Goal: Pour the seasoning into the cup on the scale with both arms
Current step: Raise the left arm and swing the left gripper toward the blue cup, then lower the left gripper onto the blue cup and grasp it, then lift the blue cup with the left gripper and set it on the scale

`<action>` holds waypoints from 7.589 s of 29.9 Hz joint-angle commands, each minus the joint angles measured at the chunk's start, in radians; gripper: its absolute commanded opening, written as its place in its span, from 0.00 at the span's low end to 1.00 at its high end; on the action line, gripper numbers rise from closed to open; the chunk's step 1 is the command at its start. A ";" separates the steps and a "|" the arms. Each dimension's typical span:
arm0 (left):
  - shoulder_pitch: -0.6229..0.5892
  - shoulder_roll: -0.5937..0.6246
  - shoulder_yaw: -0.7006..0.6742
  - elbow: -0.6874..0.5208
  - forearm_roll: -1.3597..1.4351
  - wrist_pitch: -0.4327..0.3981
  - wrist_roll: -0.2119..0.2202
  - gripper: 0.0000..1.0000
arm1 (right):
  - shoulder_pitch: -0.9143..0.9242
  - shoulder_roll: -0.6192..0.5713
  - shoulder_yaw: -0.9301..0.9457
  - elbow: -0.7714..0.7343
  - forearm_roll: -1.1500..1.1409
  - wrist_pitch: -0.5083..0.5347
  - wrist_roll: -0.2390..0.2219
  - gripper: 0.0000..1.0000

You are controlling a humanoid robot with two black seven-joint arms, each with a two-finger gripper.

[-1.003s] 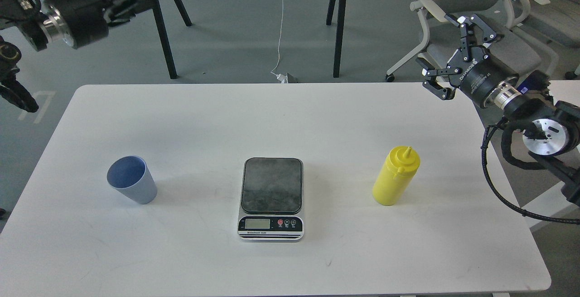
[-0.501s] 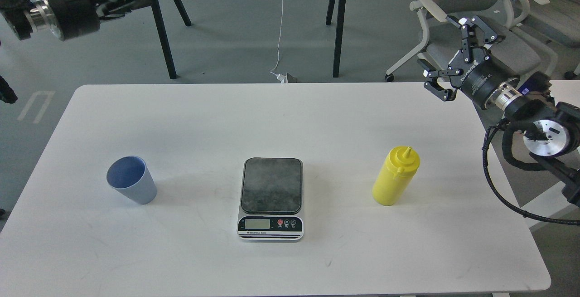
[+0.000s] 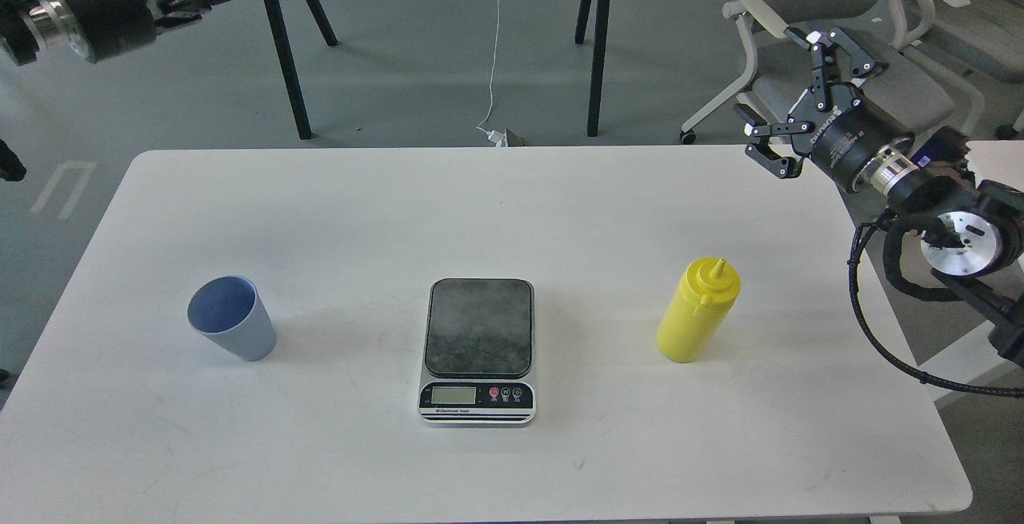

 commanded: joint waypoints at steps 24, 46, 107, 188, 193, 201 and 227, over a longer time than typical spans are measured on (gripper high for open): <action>0.045 0.054 0.288 -0.126 0.886 0.174 0.000 1.00 | -0.008 0.003 -0.002 0.001 0.000 0.000 0.002 0.99; 0.062 0.119 0.511 -0.130 1.109 0.447 0.000 0.98 | -0.019 0.005 -0.005 -0.003 0.000 -0.005 0.003 0.99; 0.133 0.030 0.609 -0.055 1.101 0.446 0.000 0.74 | -0.040 0.020 -0.003 -0.007 -0.001 -0.006 0.005 0.99; -0.139 -0.154 0.620 -0.069 0.963 0.257 0.000 0.03 | 0.107 0.040 0.040 -0.023 0.002 -0.118 -0.005 0.99; -0.168 -0.264 0.620 -0.075 0.963 0.202 0.000 0.03 | 0.202 0.041 0.026 -0.062 0.002 -0.136 -0.014 0.99; -0.202 -0.326 0.620 -0.161 0.964 0.102 0.000 0.03 | 0.205 0.064 0.008 -0.068 0.003 -0.141 -0.014 0.99; -0.211 -0.409 0.626 -0.305 0.961 0.000 0.000 0.04 | 0.245 0.081 0.018 -0.114 0.005 -0.143 -0.014 0.99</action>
